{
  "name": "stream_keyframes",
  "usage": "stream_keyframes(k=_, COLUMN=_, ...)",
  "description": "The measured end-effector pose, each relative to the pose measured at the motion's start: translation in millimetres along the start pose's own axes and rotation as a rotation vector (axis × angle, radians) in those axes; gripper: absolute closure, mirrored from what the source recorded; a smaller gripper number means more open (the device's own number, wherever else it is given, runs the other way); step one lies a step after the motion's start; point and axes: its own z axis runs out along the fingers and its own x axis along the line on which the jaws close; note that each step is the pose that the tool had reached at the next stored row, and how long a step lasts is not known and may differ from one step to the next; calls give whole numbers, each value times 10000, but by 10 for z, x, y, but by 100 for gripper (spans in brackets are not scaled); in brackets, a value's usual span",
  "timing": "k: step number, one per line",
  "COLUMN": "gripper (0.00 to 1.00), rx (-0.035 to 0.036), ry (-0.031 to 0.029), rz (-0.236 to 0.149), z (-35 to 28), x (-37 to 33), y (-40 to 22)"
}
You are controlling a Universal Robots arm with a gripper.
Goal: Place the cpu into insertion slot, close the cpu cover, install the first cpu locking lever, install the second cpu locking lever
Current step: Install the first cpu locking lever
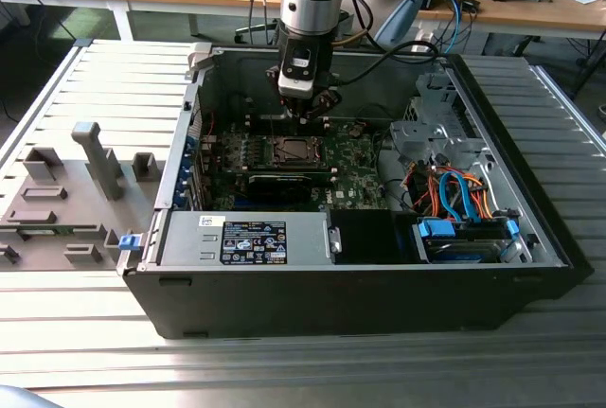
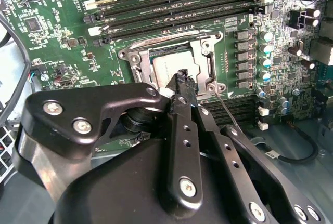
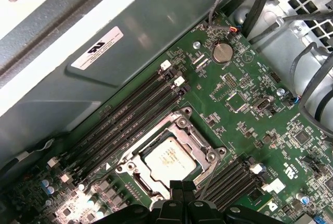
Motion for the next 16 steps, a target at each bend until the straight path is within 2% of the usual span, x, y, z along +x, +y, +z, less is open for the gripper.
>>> stream_keyframes(k=16, gripper=89, rx=-1, ry=-3, rz=-83, z=0, x=0, y=0)
